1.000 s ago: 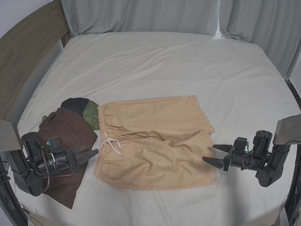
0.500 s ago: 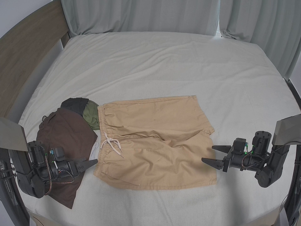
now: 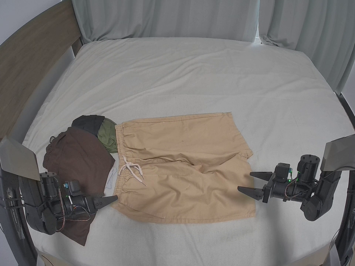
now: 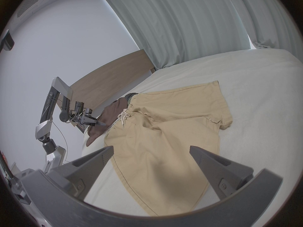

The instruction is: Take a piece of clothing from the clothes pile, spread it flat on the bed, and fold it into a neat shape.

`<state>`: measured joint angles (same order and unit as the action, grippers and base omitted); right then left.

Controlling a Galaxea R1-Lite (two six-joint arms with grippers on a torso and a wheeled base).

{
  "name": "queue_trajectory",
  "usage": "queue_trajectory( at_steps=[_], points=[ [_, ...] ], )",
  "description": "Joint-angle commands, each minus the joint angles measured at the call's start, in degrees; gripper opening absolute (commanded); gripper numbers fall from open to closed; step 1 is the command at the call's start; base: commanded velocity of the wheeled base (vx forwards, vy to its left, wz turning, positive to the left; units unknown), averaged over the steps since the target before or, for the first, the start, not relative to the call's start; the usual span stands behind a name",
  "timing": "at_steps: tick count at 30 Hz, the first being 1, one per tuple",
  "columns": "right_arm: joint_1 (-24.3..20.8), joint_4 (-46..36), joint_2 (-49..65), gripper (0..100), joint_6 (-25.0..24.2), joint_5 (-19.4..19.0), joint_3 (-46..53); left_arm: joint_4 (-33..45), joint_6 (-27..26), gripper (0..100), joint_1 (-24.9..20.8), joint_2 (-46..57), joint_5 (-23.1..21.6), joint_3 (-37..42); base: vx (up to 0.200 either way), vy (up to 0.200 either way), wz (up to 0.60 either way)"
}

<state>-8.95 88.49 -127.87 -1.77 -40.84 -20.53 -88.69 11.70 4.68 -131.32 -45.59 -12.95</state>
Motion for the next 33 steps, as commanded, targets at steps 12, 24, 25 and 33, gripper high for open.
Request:
queue_trajectory(
  at_steps=[12,24,25,33],
  points=[
    [-0.02,0.01,-1.33,100,0.19,-0.03,-0.13,0.00,-0.89,100,-0.11,-8.17,0.15,-3.66,0.000,0.000,0.00],
    [-0.02,0.10,-1.95,100,0.27,-0.03,-0.30,0.00,2.01,100,-0.90,-10.19,0.68,-5.77,0.000,0.000,0.00],
    [-0.02,0.01,-1.95,100,0.27,-0.03,-0.30,0.00,3.59,100,-1.43,-10.19,0.77,-5.95,0.000,0.000,0.00],
    [-0.02,0.01,-1.86,100,0.27,-0.03,-0.30,0.00,5.35,100,-1.69,-11.33,0.77,-6.57,0.000,0.000,0.00]
  ],
)
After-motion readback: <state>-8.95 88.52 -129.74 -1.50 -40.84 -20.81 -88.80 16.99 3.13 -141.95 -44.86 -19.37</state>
